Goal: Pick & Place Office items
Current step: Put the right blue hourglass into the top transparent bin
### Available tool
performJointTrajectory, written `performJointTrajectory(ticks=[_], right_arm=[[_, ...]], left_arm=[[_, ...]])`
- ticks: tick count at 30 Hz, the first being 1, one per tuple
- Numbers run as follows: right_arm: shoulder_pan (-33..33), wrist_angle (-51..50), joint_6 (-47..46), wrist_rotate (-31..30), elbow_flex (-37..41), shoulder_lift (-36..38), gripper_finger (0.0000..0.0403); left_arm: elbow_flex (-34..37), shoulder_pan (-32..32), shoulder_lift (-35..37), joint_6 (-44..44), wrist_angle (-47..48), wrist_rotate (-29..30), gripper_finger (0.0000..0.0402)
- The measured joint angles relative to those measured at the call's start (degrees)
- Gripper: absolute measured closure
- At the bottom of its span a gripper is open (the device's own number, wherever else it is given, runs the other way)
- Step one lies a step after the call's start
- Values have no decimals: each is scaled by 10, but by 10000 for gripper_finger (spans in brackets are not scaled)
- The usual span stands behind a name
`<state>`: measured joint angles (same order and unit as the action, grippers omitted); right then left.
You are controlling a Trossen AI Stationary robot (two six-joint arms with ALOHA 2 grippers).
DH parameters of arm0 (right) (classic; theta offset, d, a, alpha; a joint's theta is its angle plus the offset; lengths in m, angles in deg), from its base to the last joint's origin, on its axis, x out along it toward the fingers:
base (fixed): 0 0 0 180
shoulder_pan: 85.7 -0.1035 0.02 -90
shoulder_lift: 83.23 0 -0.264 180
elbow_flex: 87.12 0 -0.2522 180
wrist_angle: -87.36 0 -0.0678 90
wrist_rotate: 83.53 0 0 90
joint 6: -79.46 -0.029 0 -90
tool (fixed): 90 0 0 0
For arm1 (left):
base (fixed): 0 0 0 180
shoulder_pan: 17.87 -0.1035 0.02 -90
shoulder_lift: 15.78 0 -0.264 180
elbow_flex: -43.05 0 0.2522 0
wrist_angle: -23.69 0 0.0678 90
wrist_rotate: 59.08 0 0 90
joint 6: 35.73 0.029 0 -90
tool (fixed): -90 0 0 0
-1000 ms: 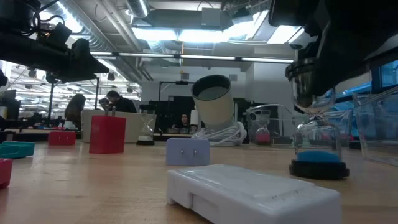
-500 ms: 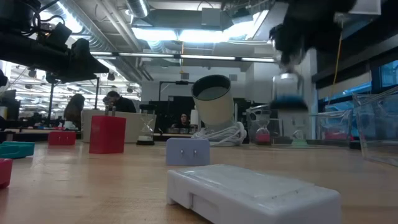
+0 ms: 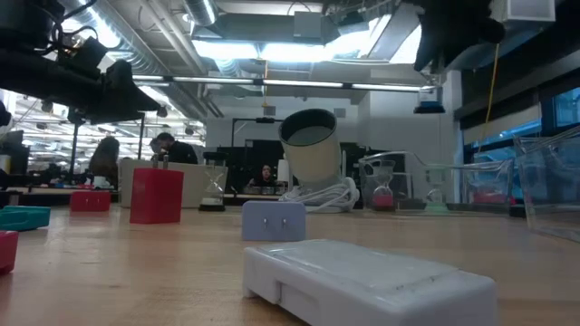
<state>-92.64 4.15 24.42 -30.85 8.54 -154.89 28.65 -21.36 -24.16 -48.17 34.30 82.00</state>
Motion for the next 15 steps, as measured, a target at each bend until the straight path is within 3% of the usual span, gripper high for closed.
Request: performJointTrajectory(ticks=[6, 15], right_arm=[[141, 70, 53, 1, 86, 22, 199], [320, 373, 200, 127, 237, 20, 199]], left_arm=[[0, 0, -6, 1, 0, 4, 91], [0, 0, -10, 10, 0, 4, 91]])
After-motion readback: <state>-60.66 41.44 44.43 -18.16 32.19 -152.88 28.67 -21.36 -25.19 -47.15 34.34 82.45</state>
